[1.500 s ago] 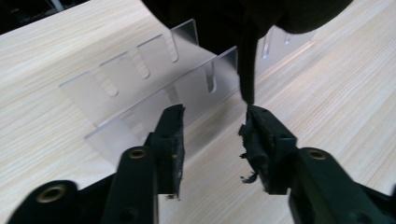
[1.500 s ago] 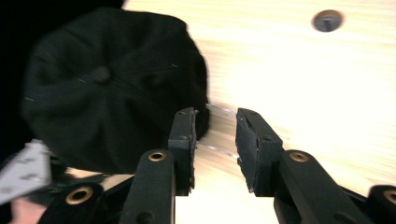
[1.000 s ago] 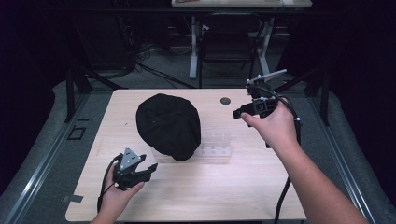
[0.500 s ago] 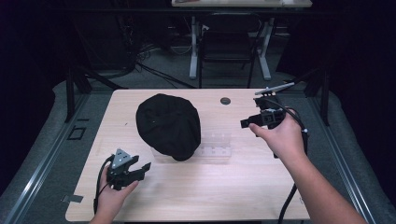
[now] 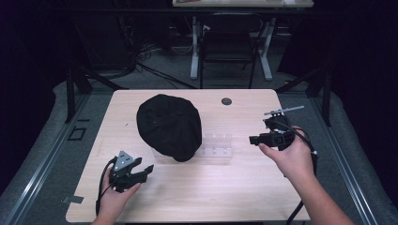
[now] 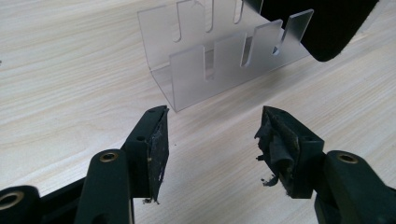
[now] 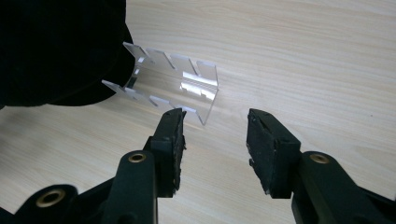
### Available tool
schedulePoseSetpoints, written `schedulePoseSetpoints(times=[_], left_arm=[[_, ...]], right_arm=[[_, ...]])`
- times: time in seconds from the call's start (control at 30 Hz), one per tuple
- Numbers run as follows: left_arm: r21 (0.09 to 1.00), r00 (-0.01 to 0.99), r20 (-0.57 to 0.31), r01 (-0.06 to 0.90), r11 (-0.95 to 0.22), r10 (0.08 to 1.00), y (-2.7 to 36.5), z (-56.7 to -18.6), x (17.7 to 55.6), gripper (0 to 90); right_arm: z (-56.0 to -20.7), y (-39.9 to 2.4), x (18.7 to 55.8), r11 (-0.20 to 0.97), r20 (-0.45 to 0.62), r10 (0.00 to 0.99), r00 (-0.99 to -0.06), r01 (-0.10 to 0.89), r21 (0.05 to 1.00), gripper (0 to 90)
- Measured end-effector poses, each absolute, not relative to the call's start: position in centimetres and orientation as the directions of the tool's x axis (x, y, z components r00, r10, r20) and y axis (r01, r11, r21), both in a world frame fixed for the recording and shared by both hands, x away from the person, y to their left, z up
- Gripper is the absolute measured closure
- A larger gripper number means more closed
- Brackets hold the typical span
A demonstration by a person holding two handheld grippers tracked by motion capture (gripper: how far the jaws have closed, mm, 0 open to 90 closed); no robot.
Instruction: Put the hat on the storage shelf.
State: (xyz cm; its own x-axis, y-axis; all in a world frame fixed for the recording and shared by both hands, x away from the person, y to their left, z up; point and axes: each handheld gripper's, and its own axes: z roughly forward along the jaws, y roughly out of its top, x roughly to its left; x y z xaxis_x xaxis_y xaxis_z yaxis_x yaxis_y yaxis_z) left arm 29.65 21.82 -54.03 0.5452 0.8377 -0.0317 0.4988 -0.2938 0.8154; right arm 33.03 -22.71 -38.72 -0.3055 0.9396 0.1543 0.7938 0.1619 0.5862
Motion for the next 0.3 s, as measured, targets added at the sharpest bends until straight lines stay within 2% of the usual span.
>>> schedulePoseSetpoints(times=[0.23, 0.3], left_arm=[[0.827, 0.586, -0.053, 0.479, -0.293, 0.809, 21.0, -53.8, 29.2, 42.5], [0.845, 0.605, -0.096, 0.469, -0.256, 0.790, 20.7, -53.4, 29.1, 42.0]], right_arm=[[-41.9, -22.9, 31.1, 0.205, 0.086, 0.941, -0.328, 0.752, 0.626, 55.8], [-43.5, -22.8, 30.4, 0.241, 0.034, 0.941, -0.338, 0.734, 0.635, 55.2]])
